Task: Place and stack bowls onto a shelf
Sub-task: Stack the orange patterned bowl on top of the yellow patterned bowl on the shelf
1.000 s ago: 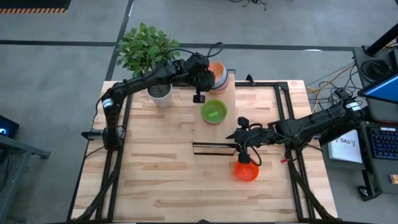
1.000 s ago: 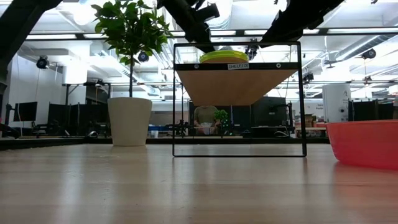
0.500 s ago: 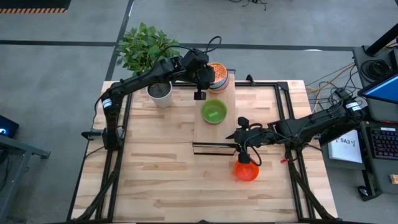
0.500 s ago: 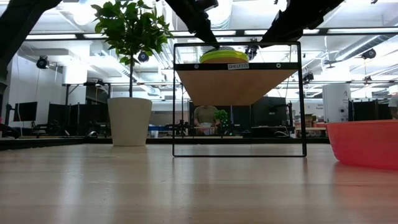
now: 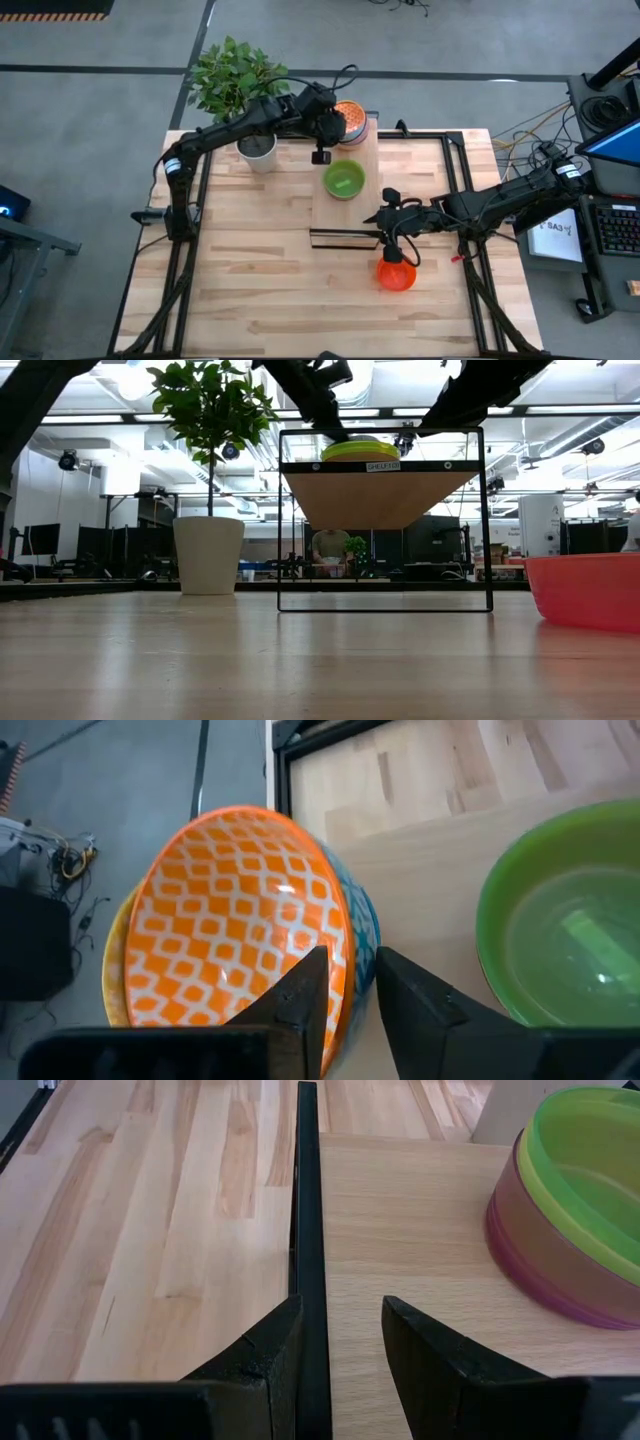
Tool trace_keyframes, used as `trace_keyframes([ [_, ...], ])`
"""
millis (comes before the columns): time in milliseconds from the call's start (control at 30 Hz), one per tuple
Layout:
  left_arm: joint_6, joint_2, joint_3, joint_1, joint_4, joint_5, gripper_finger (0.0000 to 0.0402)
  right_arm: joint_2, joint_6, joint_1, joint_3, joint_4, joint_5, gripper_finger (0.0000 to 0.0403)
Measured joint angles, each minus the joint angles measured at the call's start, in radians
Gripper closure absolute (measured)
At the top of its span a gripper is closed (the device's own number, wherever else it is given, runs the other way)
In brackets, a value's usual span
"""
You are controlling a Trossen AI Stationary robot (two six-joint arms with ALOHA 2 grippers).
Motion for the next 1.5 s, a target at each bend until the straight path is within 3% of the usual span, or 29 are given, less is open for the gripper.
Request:
trace_keyframes([
  [200, -0.010, -0.001, 0.006, -0.008, 0.014, 0.001, 0.0340, 0.000, 0.001, 0.000, 0.000, 0.000, 0.000, 0.0271],
  [567, -0.118, -0.099, 0.065, -0.051, -0.183, 0.024, 0.0341, 0.001, 0.023, 0.000, 0.000, 0.001, 0.000, 0.0271],
  [967, -0.051, -0.136, 0.053, -0.052, -0.180, 0.025, 0.0343, 0.001, 0.054, 0.000, -0.001, 0.008, 0.007, 0.0271],
  [1300, -0.001, -0.133, -0.171, -0.006, 0.129, 0.027, 0.0396, 0.001, 0.046, 0.001, -0.001, 0.010, 0.007, 0.0271],
  [1500, -0.002, -0.133, -0.298, 0.027, 0.337, 0.030, 0.0400, 0.001, 0.042, 0.001, -0.001, 0.011, 0.007, 0.0271],
])
